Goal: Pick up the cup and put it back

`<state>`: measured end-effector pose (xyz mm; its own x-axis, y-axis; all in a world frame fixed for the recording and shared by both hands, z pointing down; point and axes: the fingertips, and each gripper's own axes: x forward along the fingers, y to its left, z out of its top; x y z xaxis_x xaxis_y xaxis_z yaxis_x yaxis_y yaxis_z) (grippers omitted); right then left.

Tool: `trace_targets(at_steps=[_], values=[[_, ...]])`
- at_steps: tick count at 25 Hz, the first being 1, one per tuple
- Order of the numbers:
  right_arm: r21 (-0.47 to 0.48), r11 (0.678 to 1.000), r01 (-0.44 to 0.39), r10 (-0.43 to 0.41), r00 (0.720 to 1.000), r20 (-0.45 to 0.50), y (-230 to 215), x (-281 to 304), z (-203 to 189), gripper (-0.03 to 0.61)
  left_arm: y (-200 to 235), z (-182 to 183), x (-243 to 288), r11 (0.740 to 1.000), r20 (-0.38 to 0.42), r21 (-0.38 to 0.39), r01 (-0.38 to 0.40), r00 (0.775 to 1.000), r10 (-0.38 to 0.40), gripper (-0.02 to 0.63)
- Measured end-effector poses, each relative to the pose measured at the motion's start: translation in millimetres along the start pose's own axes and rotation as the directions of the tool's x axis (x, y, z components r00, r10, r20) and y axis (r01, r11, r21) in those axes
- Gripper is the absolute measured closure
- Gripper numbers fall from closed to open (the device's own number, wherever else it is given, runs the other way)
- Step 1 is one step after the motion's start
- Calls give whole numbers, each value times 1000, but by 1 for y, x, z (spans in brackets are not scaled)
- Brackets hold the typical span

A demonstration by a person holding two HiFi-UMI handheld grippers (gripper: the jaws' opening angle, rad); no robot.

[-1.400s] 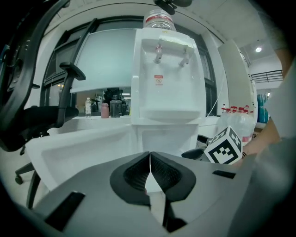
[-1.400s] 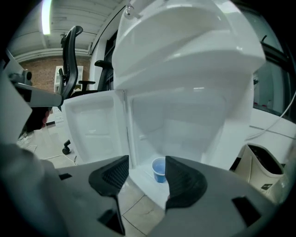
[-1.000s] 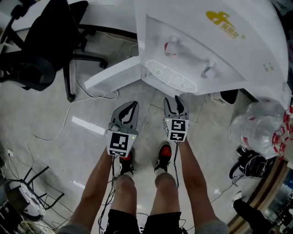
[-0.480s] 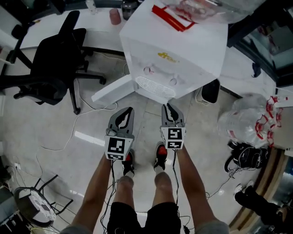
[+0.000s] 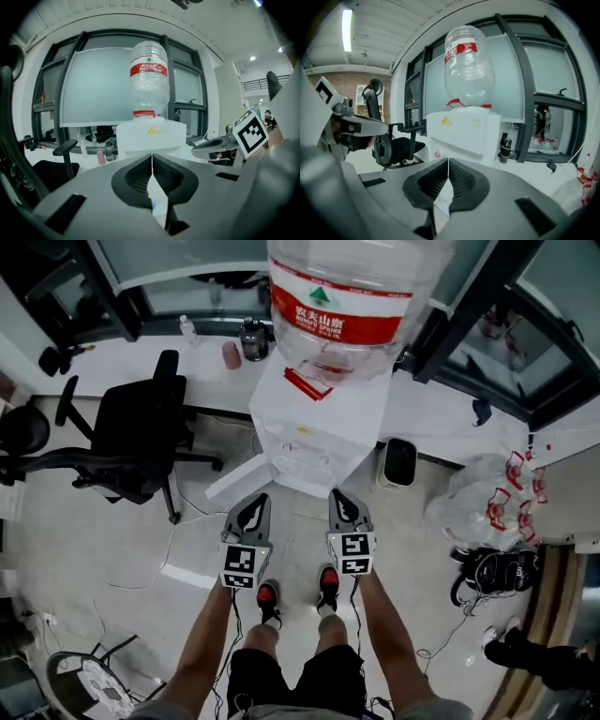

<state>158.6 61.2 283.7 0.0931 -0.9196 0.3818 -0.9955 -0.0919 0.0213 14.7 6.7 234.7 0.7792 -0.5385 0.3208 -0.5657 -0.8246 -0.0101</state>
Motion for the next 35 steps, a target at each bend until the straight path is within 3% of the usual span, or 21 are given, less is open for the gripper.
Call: trace_targets(at_steps=[14,23,35], values=[[-7,995,96,-94,987,128,-7,-115,149,560,-9,119,-72,998,57,54,20,998,-23,588],[-8,989,146,-142,972,189,2,-157,175,560,-7,149,-104,998,103,59,1,995,-7,588],[25,987,160,-161,966,200,5,-167,175,561,0,159,-102,998,115,55,-7,993,1,588]])
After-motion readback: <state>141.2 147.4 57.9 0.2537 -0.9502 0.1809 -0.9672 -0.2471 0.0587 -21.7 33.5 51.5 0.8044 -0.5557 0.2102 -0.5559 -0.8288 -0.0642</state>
